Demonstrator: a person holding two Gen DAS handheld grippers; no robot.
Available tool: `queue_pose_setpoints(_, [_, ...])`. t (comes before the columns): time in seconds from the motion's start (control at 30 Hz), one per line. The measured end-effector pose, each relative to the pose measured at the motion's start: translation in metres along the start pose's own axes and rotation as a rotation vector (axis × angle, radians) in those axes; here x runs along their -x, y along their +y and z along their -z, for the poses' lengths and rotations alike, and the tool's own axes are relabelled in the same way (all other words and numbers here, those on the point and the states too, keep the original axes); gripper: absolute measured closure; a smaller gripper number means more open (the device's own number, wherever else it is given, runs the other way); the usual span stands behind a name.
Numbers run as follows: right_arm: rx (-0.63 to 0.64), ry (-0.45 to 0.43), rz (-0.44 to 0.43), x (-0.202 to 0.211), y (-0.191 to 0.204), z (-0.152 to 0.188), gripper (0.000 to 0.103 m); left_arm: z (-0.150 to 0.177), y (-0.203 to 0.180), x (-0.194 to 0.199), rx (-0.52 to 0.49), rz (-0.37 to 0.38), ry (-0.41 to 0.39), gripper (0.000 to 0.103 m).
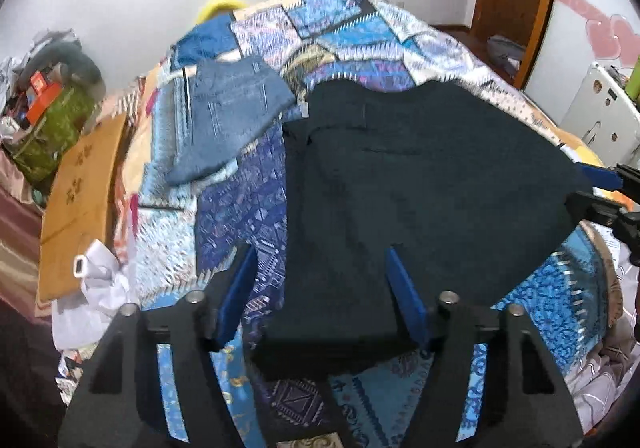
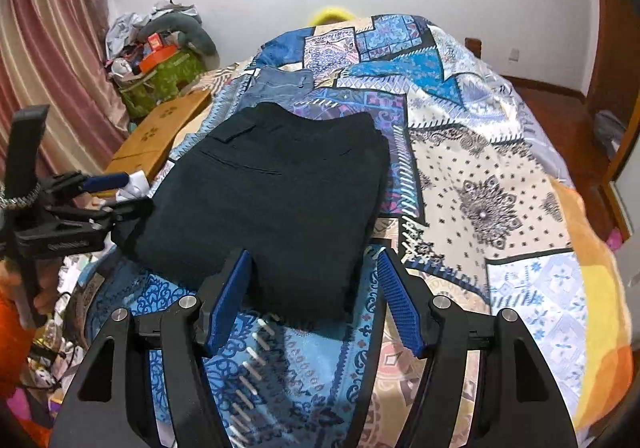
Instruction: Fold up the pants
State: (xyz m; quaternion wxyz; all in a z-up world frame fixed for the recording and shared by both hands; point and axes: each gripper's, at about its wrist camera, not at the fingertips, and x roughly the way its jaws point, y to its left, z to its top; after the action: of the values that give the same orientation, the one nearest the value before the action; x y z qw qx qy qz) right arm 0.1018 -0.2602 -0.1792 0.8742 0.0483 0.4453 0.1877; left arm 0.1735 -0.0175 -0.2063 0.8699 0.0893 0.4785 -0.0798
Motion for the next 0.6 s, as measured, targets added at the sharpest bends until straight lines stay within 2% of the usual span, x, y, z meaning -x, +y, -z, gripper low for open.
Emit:
queue_pose_setpoints(0.1, [-0.012,0.015,-0.037,-0.003,-0.003,0.001,0.060,0.008,0.003,-0.009,0.030,-0.005,0.013,0.044])
queue_pose_setpoints(0.2, [0.004,0.016,-0.039,-0.005,-0.001,0.005,0.065,0.017,0.016,-0.011,0.098,0.011,0.014,0.048])
queue_pose_setpoints(0.37, [0.003,0.023,-0.049,-0.006,0.000,0.008,0.067,0.025,0.024,-0.009,0.117,0.013,0.011,0.048])
queue_pose_setpoints(0.6, [-0.035,0.042,-0.080,0.006,-0.006,-0.003,0.067,0.012,0.030,0.000,0.111,0.005,0.008,0.049])
